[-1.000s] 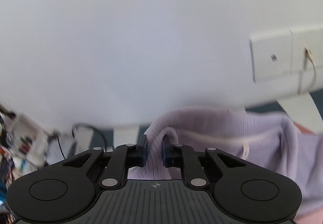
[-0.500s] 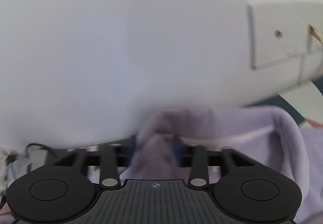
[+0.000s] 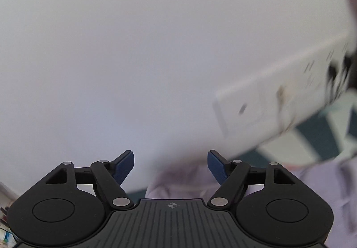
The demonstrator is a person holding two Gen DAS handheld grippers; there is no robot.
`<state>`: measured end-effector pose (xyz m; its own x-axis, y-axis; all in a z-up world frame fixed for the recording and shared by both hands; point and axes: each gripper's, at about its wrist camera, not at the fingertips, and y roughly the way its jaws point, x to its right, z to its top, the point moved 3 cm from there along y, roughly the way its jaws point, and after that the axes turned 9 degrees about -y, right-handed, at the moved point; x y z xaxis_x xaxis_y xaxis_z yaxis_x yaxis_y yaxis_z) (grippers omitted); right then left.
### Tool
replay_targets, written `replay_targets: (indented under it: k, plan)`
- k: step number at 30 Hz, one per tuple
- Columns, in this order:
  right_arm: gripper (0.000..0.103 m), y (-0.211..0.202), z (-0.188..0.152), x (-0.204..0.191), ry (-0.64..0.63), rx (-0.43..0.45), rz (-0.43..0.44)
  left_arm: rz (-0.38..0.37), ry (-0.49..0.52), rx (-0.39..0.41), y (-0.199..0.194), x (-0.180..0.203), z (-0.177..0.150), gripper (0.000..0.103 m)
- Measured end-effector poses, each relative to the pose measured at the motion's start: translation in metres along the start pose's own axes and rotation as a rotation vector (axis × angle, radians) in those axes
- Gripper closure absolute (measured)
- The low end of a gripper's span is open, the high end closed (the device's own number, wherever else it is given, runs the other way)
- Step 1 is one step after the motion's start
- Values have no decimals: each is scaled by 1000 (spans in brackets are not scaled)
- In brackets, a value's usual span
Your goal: Fold clothes
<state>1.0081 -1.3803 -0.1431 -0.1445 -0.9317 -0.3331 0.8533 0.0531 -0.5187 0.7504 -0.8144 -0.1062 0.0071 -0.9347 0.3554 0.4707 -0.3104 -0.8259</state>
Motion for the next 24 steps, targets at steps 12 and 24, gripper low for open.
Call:
replay_targets:
  k: [12,24]
  plan:
    - [22,-131,11,46,-236,46,-236,-18,-69,-118,-20,-46,-100,15]
    - [32,-2,-134,-95,-387,-288,23,24,209,-15,28,49,-138,18]
